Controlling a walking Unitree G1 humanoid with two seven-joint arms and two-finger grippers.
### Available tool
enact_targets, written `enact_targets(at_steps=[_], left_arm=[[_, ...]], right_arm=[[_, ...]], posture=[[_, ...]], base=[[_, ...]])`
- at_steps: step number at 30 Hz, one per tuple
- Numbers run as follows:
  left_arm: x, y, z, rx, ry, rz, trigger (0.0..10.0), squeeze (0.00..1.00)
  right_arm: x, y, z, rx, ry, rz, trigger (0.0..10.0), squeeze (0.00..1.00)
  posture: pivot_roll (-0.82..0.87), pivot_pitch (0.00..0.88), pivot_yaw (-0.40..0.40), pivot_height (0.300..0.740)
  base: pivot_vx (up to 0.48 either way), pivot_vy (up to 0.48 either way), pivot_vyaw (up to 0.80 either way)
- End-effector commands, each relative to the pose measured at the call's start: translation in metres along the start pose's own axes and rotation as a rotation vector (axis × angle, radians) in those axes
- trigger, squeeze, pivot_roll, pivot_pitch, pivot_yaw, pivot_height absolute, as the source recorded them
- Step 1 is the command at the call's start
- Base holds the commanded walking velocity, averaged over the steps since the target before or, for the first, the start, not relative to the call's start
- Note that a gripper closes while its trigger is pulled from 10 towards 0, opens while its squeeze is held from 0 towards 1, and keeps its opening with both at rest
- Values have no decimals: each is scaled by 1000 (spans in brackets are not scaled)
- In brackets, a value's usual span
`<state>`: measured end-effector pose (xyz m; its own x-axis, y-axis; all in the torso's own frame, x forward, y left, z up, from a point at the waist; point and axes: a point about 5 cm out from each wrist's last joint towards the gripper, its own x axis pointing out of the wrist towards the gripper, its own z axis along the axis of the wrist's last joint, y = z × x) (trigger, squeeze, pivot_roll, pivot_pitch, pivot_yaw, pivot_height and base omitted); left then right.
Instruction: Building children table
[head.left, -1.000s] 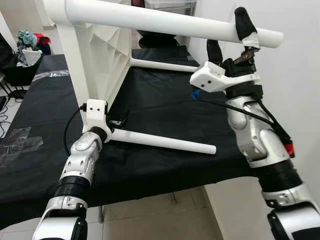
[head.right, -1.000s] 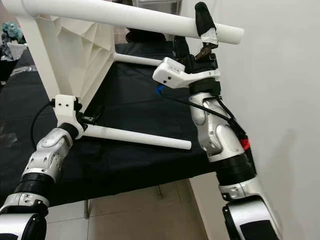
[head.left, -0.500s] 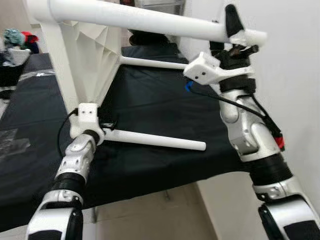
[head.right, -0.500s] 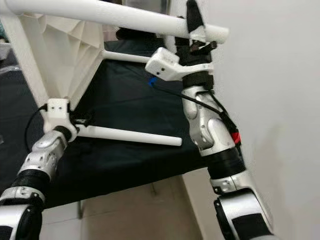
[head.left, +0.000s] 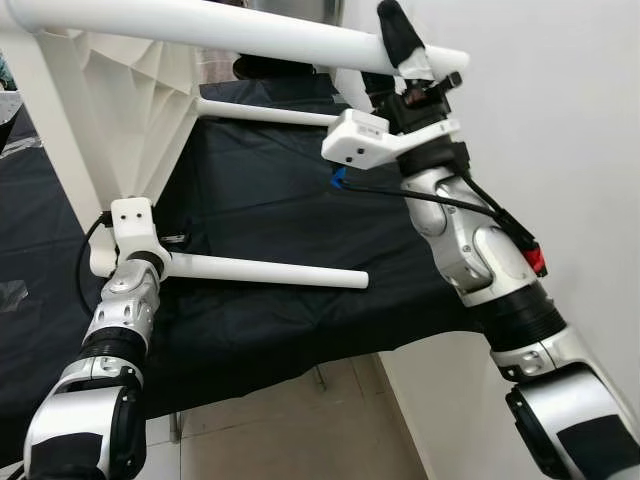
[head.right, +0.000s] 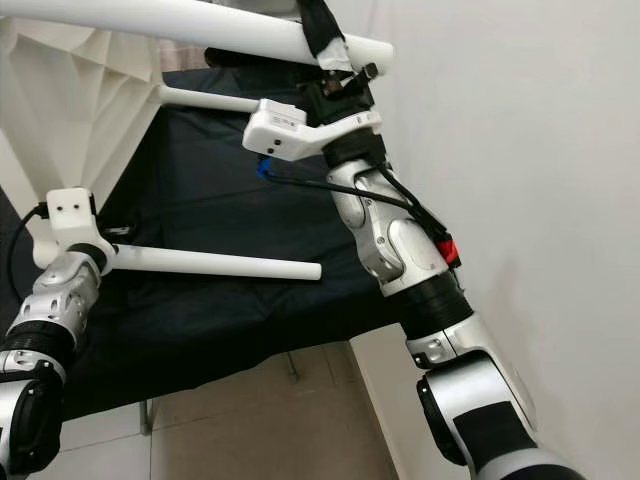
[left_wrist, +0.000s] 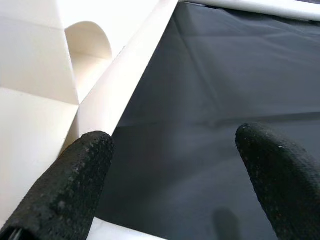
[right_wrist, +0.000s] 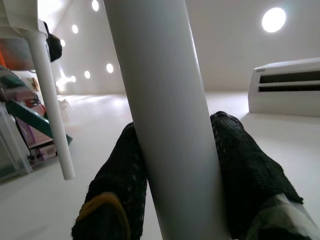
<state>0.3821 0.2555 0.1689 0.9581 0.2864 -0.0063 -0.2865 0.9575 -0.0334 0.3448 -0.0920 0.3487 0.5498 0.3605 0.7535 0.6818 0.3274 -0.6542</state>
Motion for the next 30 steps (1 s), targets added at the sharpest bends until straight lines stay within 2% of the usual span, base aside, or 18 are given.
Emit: enact_targets(at_steps=[1, 2, 3, 4, 5, 6, 7, 8, 10, 11, 12, 13, 14, 17, 20, 26, 27, 30], left_arm=[[-2, 63, 9, 44, -11, 257, 10000, 0], [1, 67, 26, 88, -60, 270, 10000, 0], [1, 67, 26, 88, -60, 270, 10000, 0], [5, 70, 47, 128, -117, 273, 10000, 0], [5, 70, 47, 128, -117, 273, 10000, 0], [8, 72, 68, 178, -171, 260, 10000, 0], [8, 72, 68, 178, -171, 260, 10000, 0], [11, 72, 91, 237, -220, 237, 10000, 0], [11, 72, 91, 237, -220, 237, 10000, 0], [12, 72, 116, 291, -278, 213, 10000, 0], [12, 72, 116, 291, -278, 213, 10000, 0], [12, 72, 141, 355, -332, 191, 10000, 0], [12, 72, 141, 355, -332, 191, 10000, 0], [6, 76, 201, 440, -450, 185, 10000, 0], [0, 76, 228, 451, -517, 203, 10000, 0], [-2, 69, 244, 494, -542, 176, 10000, 0], [-4, 64, 253, 541, -577, 174, 10000, 0], [-5, 60, 257, 559, -582, 167, 10000, 0]], right_arm=[[9, -32, -28, 37, 117, -181, 0, 0], [16, -38, -30, 45, 114, -210, 0, 0], [16, -38, -30, 45, 114, -210, 0, 0], [23, -45, -37, 81, 144, -238, 0, 0], [23, -45, -37, 81, 144, -238, 0, 0], [29, -50, -44, 104, 173, -257, 0, 0], [29, -50, -44, 104, 173, -257, 0, 0], [33, -52, -52, 137, 217, -260, 0, 0], [33, -52, -52, 137, 217, -260, 0, 0], [37, -54, -61, 176, 269, -264, 0, 0], [37, -54, -61, 176, 269, -264, 0, 0], [38, -54, -72, 233, 334, -268, 0, 0], [38, -54, -72, 233, 334, -268, 0, 0], [28, -31, -92, 440, 536, -205, 0, 0], [15, -3, -93, 562, 628, -117, 0, 0], [-2, 26, -89, 647, 701, -27, 0, 0], [-10, 38, -88, 700, 747, 7, 0, 0], [-16, 47, -87, 744, 781, 34, 0, 0]], posture=[[17, 95, -30, 740], [24, 86, -33, 740], [24, 86, -33, 740], [27, 81, -30, 740], [27, 81, -30, 740], [35, 75, -25, 740], [35, 75, -25, 740], [39, 72, -24, 740], [39, 72, -24, 740], [52, 70, -21, 740], [52, 70, -21, 740], [57, 70, -23, 740], [57, 70, -23, 740], [75, 70, -22, 740], [85, 71, -25, 740], [88, 75, -21, 740], [84, 75, -24, 740], [88, 76, -26, 740]], base=[[0, 0, 0], [0, 0, 0], [0, 0, 0], [0, 0, 0], [0, 0, 0], [0, 0, 0], [0, 0, 0], [0, 0, 0], [0, 0, 0], [0, 0, 0], [0, 0, 0], [0, 0, 0], [0, 0, 0], [0, 0, 0], [0, 0, 0], [0, 0, 0], [0, 0, 0], [0, 0, 0]])
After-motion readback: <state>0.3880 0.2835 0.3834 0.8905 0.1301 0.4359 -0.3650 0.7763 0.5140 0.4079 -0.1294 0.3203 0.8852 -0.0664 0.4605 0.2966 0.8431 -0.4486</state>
